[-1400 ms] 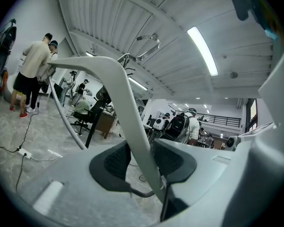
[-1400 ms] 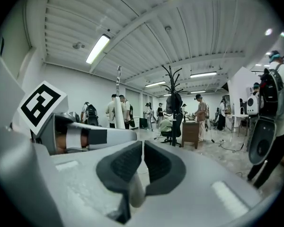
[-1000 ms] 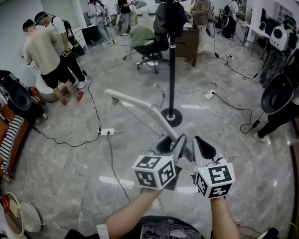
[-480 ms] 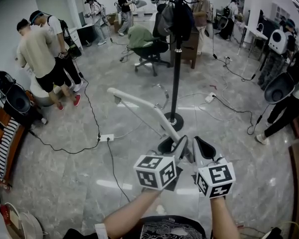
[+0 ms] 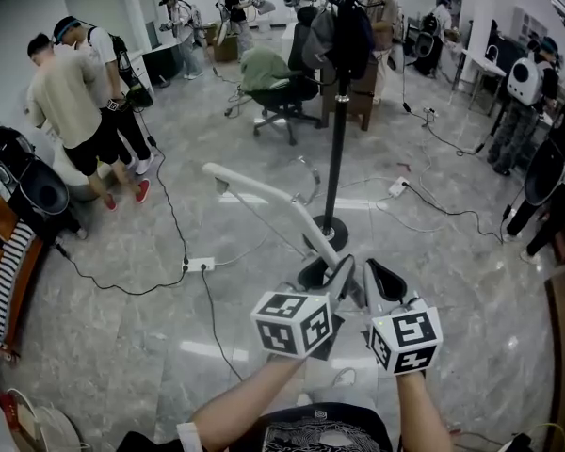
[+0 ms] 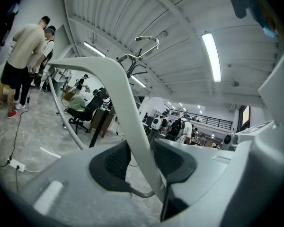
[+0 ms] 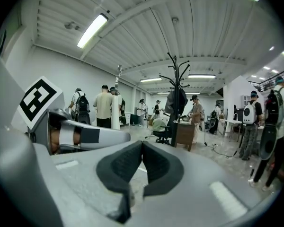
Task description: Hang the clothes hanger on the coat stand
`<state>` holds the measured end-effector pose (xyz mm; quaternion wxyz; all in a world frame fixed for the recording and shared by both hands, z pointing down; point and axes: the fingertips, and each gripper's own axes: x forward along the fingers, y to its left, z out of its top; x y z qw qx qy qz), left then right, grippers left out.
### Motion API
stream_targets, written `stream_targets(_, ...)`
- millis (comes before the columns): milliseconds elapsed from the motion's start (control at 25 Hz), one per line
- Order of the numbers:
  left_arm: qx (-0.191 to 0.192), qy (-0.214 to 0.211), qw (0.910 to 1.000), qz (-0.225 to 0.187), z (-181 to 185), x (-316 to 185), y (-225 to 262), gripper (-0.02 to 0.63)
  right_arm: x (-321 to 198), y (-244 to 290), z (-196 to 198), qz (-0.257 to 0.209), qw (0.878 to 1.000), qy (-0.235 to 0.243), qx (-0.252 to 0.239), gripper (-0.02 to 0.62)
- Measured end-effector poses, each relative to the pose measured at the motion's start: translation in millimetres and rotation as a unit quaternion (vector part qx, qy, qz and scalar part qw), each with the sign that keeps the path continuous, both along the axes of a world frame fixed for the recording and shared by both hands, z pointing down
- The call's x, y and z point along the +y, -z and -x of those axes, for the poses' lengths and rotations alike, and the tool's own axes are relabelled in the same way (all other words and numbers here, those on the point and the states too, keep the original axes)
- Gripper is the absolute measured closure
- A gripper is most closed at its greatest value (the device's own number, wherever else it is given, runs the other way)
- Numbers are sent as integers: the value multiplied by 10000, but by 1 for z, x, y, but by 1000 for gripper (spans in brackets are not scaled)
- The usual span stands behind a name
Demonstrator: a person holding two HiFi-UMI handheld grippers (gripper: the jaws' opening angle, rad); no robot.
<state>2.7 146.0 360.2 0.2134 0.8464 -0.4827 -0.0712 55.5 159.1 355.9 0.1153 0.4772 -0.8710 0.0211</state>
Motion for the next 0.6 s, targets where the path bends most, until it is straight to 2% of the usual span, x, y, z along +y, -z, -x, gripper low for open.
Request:
stream_targets(240,-46,53,10000,42,2,-30,-3,453,-32,-4,1,28,10000,63,-49,594)
stream_targets(600,-178,178,9997,8,-14,-108,-10,453,-115,-12,-11,29,9994,290,-169,594)
